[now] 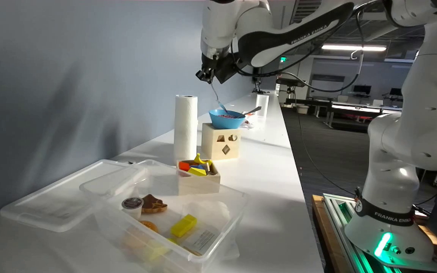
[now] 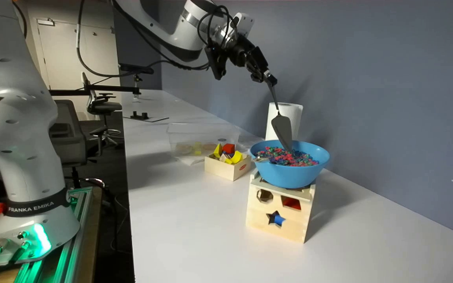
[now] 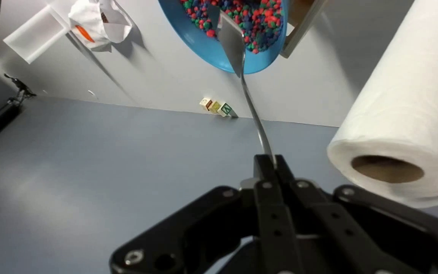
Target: Put the cake knife directly onto the counter
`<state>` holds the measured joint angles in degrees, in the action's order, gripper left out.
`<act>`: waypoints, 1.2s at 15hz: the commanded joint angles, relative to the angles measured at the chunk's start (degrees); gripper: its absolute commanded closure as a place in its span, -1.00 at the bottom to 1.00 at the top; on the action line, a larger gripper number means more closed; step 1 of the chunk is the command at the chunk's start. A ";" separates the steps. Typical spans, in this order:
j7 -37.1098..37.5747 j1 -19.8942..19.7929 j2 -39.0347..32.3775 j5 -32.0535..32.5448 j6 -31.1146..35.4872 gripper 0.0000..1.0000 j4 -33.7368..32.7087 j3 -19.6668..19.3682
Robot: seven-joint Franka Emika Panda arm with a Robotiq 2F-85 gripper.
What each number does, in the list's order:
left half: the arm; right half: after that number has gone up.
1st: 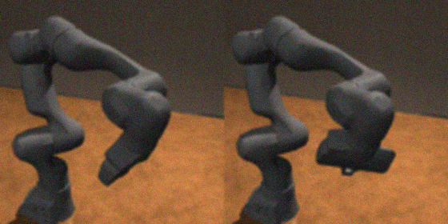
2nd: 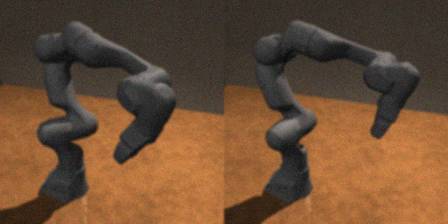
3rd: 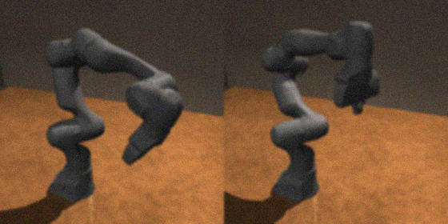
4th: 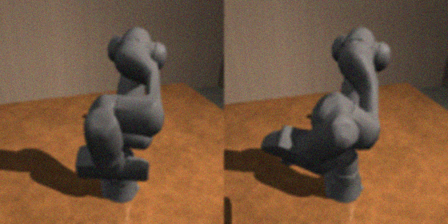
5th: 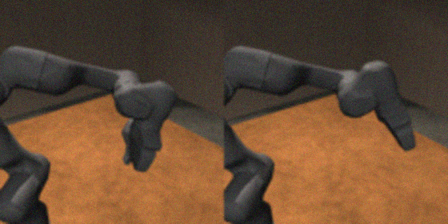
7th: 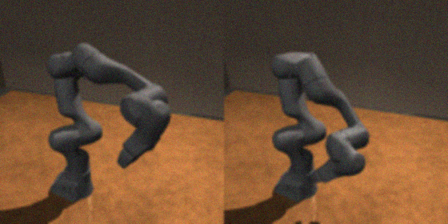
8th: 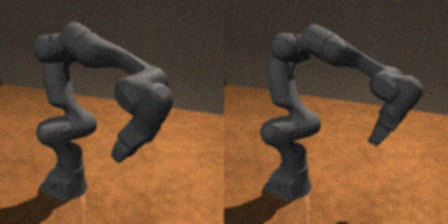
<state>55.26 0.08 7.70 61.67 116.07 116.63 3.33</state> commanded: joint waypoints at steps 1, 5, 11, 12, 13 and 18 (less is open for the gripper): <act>-4.37 1.90 3.61 -3.69 -3.15 0.98 -0.04 1.06; -5.97 4.13 7.96 -3.09 -9.12 0.98 0.94 4.38; -6.81 8.68 7.81 -9.09 -25.08 0.98 -0.75 10.96; -6.21 9.11 7.23 -9.84 -27.16 0.98 -1.03 11.64; -5.90 9.38 6.76 -10.98 -28.87 0.98 -1.12 11.91; -5.11 9.23 5.53 -14.56 -26.54 0.98 2.74 10.01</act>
<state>49.69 9.36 14.09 49.39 86.92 117.27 15.03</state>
